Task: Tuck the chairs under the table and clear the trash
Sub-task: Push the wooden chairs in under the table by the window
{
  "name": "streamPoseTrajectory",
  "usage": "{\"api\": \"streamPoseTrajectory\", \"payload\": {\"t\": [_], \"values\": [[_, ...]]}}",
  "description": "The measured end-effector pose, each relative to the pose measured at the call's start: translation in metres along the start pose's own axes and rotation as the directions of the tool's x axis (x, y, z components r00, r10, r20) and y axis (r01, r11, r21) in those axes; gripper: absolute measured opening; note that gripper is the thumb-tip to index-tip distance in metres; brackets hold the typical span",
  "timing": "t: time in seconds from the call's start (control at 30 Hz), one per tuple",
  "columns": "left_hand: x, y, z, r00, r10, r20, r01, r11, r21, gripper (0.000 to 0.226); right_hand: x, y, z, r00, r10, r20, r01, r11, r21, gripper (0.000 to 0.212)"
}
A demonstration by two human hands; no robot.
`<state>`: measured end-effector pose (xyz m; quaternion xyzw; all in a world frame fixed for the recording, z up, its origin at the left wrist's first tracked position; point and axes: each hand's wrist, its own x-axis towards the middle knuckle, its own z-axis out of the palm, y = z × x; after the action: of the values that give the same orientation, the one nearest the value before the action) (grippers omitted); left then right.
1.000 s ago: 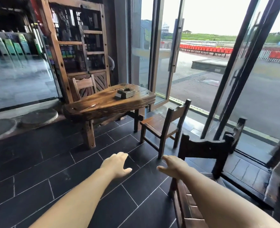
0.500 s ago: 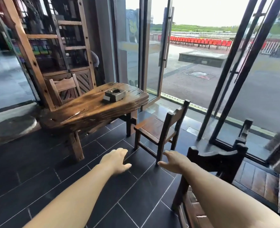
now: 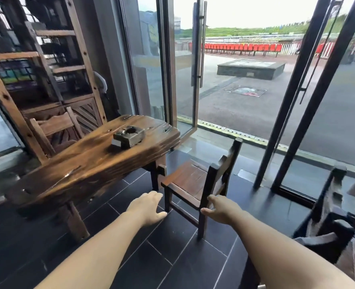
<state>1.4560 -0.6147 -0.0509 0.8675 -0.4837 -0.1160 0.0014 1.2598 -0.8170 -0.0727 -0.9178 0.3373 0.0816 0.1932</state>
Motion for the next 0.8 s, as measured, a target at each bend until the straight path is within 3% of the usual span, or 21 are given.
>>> {"api": "streamPoseTrajectory", "payload": {"t": [0.2, 0.5, 0.8], "values": [[0.103, 0.021, -0.02, 0.994, 0.11, 0.019, -0.11, 0.994, -0.007, 0.073, 0.062, 0.039, -0.032, 0.996, 0.089, 0.024, -0.09, 0.996, 0.019, 0.044], [0.289, 0.059, -0.032, 0.929, 0.361, 0.083, -0.364, 0.931, 0.027, 0.076, 0.145, 0.113, -0.061, 0.932, 0.363, -0.011, -0.361, 0.929, 0.083, 0.067], [0.449, 0.13, -0.049, 0.701, 0.692, 0.17, -0.705, 0.708, 0.026, 0.066, 0.181, 0.167, -0.083, 0.704, 0.71, 0.012, -0.695, 0.685, 0.22, 0.076]]}}
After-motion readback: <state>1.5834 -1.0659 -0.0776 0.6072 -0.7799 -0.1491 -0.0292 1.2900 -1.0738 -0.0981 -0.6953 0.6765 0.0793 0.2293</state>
